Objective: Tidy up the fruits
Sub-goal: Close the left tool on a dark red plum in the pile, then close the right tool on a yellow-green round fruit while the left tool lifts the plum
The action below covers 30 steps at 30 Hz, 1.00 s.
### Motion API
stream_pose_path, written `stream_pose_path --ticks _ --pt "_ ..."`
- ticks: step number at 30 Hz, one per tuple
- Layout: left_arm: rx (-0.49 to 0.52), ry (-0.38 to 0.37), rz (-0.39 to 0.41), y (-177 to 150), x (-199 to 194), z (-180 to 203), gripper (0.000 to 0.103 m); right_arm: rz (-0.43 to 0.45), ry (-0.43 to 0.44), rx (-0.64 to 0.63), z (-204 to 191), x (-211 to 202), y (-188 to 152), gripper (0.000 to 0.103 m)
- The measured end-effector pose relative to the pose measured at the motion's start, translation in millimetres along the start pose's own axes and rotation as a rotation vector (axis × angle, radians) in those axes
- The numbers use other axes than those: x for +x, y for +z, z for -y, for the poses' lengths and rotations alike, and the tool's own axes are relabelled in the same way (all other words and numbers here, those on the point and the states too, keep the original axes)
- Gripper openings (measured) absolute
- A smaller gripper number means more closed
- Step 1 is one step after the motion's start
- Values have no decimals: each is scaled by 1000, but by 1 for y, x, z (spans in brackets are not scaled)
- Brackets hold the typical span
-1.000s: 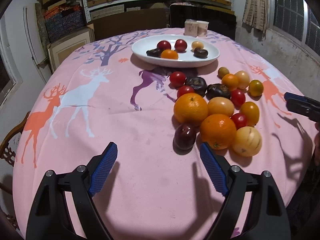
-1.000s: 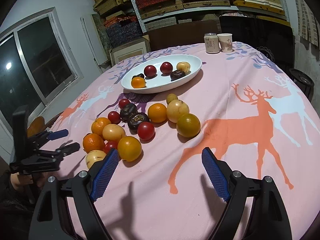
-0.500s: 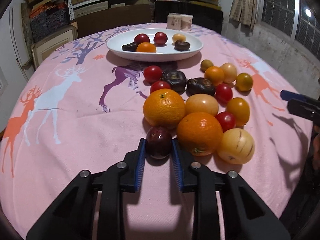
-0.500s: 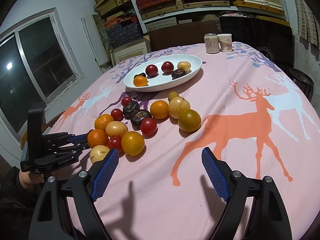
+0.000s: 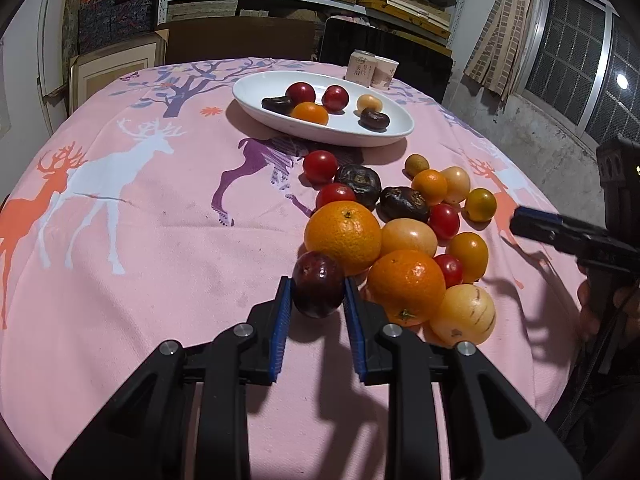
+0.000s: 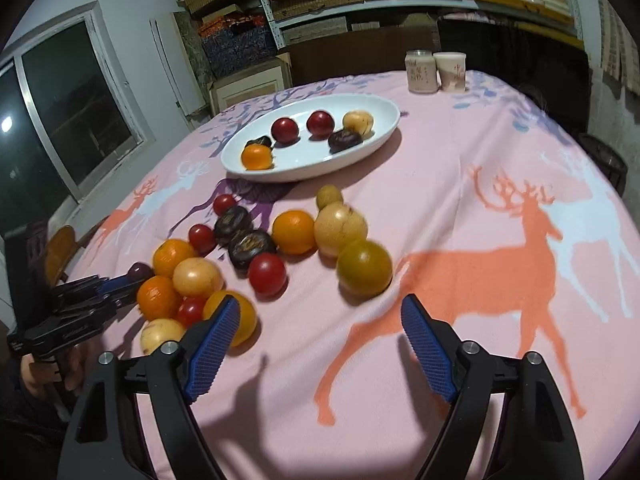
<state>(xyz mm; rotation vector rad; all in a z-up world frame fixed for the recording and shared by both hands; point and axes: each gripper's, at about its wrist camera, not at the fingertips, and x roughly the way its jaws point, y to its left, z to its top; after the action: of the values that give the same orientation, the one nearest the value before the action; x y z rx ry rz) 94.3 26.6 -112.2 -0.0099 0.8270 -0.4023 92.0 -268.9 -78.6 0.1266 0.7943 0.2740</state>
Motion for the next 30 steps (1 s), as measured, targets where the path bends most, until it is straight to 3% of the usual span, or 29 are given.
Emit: stream_pose_path --ticks 3,5,8,15,30 --pt "0 -1 -1 0 0 0 25 27 -89 -114 -10 7 13 63" --pt "-1 -1 -3 0 1 -1 25 -25 -116 -170 -12 23 19 49" --pt "-2 -1 -3 0 1 -1 25 -59 -156 -201 -7 38 24 49" --pt "-12 -6 -8 -1 3 -2 25 -117 -116 -117 12 49 25 45" --pt "-15 1 -4 -1 3 -3 25 -47 41 31 28 21 8 40"
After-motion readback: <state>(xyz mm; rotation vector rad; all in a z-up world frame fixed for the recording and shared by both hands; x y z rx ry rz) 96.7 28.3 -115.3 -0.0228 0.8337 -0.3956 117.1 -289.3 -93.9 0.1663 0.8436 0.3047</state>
